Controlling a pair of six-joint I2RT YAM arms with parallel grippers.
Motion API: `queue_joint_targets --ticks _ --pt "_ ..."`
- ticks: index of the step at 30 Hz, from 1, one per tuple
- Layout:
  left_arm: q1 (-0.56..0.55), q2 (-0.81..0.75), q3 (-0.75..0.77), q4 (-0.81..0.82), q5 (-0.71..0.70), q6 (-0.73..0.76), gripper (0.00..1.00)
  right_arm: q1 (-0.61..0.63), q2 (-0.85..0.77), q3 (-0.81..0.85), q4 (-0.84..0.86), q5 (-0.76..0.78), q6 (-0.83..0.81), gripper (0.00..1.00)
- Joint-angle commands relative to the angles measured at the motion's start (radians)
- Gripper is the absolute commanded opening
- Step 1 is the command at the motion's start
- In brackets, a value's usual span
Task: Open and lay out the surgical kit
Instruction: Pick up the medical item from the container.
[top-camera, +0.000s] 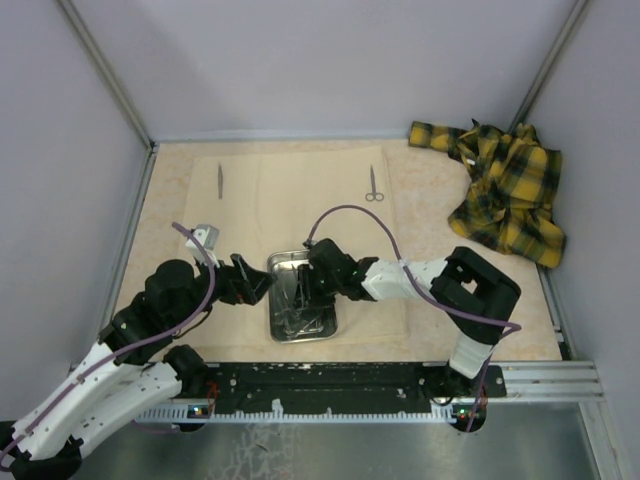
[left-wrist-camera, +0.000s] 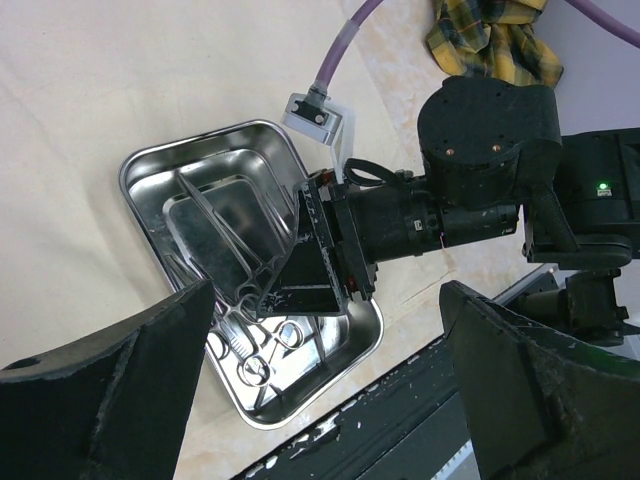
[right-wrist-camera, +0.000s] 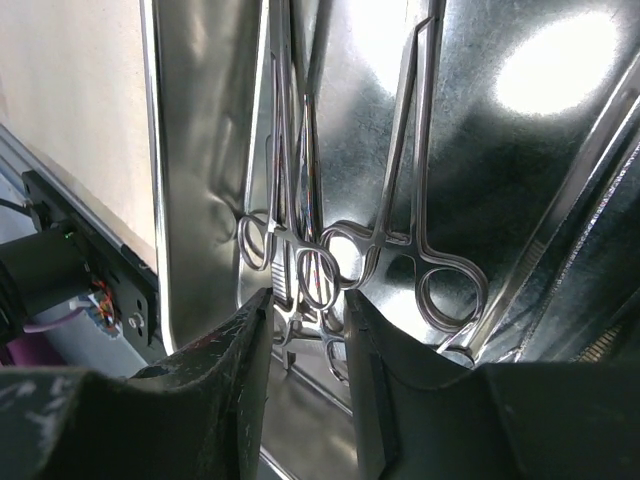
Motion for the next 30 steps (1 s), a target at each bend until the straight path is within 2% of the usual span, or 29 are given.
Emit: queue_joint_targets --ticks 1,18,26,30 --pt "-0.003 -0.012 -0.011 0.024 0.010 -0.003 0.99 0.016 0.014 0.037 0.036 0.017 0.009 0.34" --pt "-0.003 -0.010 -0.014 0.029 0.010 -0.008 0.99 0.022 0.051 0.006 0.129 -0.036 0.038 0.27" --pt "-0.004 -0.008 -0.015 0.032 0.013 -0.011 0.99 0.022 0.029 -0.032 0.194 -0.057 0.054 0.13" --pt "-0.004 -0.007 -0.013 0.033 0.012 -0.011 0.99 0.022 0.016 -0.043 0.212 -0.061 0.060 0.02"
